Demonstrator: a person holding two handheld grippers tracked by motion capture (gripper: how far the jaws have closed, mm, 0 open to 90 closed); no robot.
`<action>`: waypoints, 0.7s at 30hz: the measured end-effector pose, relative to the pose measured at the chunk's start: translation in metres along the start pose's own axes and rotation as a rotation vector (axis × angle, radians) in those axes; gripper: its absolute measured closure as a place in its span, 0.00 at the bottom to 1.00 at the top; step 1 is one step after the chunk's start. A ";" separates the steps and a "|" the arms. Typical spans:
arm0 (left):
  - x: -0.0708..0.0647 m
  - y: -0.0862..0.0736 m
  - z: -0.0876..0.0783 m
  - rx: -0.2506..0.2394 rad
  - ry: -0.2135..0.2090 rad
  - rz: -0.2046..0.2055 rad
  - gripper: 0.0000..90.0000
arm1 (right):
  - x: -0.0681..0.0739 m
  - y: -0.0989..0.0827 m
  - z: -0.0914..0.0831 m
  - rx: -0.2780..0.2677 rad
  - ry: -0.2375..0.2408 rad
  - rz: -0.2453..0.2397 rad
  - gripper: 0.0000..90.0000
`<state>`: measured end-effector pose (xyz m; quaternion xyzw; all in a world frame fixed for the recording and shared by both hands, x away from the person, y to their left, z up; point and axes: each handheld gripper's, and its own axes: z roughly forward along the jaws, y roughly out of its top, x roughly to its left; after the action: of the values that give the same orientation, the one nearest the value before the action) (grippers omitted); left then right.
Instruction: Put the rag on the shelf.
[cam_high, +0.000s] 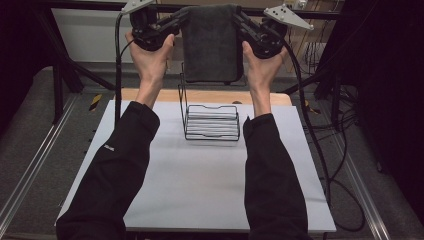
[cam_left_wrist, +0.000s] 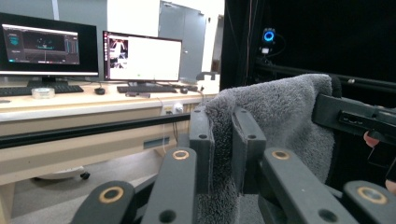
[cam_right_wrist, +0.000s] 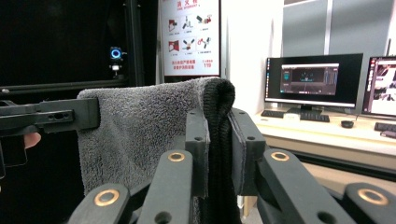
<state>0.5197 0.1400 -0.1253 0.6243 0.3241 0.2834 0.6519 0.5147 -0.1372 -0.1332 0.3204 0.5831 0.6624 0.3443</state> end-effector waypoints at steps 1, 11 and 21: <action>0.001 -0.002 0.001 0.006 -0.001 -0.002 0.89 | -0.001 -0.002 0.001 0.005 -0.002 0.000 0.89; 0.006 -0.021 0.003 0.044 -0.012 -0.002 0.89 | -0.003 -0.019 -0.001 0.045 0.003 0.001 0.89; 0.001 -0.039 -0.002 0.078 -0.036 0.034 0.89 | -0.004 -0.042 -0.014 0.065 0.018 0.035 0.88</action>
<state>0.5172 0.1395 -0.1646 0.6598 0.3125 0.2703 0.6277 0.5088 -0.1448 -0.1762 0.3355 0.6018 0.6519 0.3168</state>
